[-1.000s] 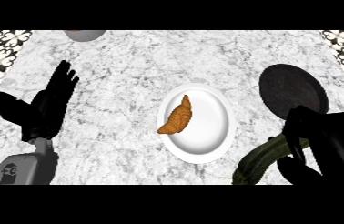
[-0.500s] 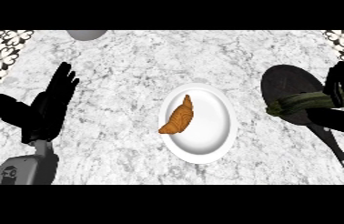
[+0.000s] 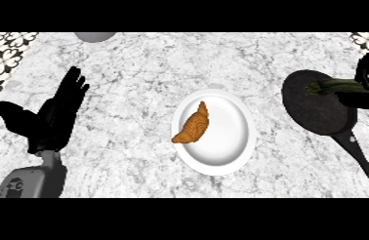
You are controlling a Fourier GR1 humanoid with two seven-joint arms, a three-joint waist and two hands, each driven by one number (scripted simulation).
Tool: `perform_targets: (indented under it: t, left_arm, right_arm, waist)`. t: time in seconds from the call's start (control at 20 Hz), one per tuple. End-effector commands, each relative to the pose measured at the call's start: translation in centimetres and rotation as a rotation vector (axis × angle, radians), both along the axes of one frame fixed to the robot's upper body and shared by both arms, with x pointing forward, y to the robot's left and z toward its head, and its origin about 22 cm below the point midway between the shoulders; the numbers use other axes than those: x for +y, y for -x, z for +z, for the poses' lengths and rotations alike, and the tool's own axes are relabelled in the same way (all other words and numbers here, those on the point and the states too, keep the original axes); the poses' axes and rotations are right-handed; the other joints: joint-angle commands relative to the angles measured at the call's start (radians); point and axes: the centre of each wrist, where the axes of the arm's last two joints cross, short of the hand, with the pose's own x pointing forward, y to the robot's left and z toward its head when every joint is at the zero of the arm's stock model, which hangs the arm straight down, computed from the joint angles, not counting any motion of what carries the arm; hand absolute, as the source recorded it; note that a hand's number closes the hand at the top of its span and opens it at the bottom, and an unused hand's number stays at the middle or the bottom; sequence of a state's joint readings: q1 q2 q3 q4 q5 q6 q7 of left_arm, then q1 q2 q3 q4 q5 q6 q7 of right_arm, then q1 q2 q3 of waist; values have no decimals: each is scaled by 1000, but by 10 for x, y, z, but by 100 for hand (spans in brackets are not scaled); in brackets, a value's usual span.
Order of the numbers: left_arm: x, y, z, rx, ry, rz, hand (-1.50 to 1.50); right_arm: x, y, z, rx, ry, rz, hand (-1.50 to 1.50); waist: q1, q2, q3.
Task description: Pick the squash from the plate and place it in the pan
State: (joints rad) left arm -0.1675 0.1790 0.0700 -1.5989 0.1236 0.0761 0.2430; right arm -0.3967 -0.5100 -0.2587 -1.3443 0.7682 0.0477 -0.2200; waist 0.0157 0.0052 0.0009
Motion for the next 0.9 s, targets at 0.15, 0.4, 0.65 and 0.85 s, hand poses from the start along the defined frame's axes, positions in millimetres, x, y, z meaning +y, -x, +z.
perform_targets:
  t: [0.15, 0.4, 0.65, 0.85]
  left_arm:
    - [13, 1, -2, -6, -6, -17, 0]
    - [-13, -11, 6, -13, -17, -27, 0]
    - [7, -1, -14, -11, -9, -30, 0]
    - [-9, 5, -3, -5, 3, -4, 0]
  right_arm:
    - [-23, -29, -61, 76, -5, 87, 150]
    - [-5, -50, -88, 161, 98, 25, 150]
    - [-35, -34, -117, 330, -121, -105, -150]
    - [-39, -38, -120, 349, -163, -50, -150]
  waist:
    - [13, 4, 1]
    - [14, 5, 1]
    - [20, 10, 1]
    - [28, 9, 2]
